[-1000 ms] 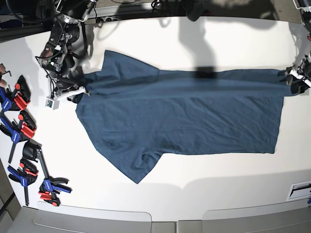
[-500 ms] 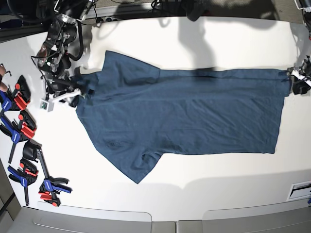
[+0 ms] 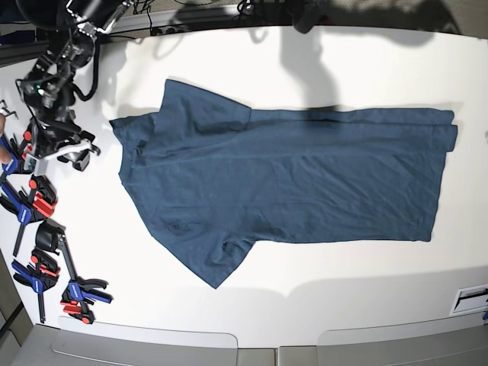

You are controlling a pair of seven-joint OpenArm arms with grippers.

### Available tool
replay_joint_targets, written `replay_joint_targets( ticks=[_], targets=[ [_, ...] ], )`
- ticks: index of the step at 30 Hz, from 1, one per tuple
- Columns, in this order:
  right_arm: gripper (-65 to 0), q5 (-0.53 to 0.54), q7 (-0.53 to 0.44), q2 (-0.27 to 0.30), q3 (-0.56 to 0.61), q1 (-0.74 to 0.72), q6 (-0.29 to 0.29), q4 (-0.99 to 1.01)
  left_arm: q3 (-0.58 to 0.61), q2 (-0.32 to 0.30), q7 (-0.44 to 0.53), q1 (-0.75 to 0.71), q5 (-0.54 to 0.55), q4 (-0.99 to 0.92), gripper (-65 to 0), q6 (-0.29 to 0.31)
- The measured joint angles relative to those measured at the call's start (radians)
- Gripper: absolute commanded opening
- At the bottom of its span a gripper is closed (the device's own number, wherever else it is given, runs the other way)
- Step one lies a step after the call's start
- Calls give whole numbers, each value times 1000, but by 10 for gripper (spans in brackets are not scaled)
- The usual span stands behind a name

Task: Fold the T-shirt properly
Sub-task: 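Open both grippers and release the folded edge, then move the right gripper over the shirt near the collar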

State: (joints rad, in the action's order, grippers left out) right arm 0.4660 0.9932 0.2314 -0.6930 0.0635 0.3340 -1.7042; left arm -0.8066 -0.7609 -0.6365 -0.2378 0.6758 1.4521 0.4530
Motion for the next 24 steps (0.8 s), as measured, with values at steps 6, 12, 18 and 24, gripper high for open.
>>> replay_joint_targets(
  ticks=[6,12,18,24],
  targets=[
    [-396,273,105,-1,-77,137,91,0,-15,-24,1,0,0,1,-507,1],
    [-396,425,132,-16,-76,303,157,0,-15,-23,0,0,0,1,-507,0],
    [-396,504,130,-91,-55,369,182,0,-14,-23,1,0,0,1,-507,1],
    [-396,359,42,-133,75,368,163,0,-14,-24,8,0,0,1,-507,1]
  ],
)
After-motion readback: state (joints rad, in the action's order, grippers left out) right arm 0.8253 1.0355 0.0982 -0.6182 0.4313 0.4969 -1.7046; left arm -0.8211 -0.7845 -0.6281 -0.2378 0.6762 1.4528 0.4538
